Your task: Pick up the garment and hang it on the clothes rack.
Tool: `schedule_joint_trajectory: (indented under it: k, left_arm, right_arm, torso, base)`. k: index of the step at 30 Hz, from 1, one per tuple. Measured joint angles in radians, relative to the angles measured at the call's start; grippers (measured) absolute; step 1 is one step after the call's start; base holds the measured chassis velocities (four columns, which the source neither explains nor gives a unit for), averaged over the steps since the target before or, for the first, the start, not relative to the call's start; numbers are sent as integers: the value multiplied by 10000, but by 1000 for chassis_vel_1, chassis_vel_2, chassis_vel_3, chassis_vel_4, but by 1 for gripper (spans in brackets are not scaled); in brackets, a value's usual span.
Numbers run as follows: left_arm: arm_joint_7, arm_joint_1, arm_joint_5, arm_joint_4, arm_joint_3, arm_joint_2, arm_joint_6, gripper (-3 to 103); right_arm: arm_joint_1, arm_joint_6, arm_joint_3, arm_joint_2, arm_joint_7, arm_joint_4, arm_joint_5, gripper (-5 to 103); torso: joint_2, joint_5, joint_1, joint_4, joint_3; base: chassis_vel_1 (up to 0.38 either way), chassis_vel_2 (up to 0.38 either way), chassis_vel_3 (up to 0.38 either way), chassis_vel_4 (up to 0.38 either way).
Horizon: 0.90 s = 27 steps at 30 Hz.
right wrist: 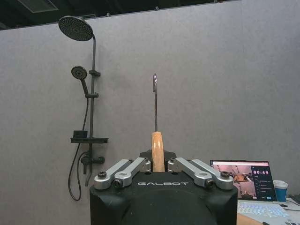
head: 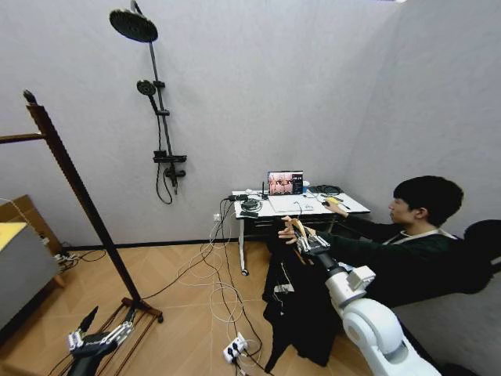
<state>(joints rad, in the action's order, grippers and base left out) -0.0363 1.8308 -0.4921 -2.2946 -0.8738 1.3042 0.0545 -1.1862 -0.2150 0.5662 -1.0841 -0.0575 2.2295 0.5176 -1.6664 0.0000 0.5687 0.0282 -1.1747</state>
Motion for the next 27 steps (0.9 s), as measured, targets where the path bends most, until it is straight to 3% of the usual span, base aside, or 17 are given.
schedule_joint_trajectory:
  k: [17,27]
  left_arm:
    - [0,0,0,0,0,0,0,100]
    - [0,0,0,0,0,0,0,100]
  right_arm:
    - [-59,25,112,450,85,292,267,10]
    - [1216,281,-631,1148,521,-505,449,10]
  torso:
    - [0,0,-1,1,0]
    - [0,-1,0,-1,0]
  base:
    - [0,0,0,0]
    - [0,0,0,0]
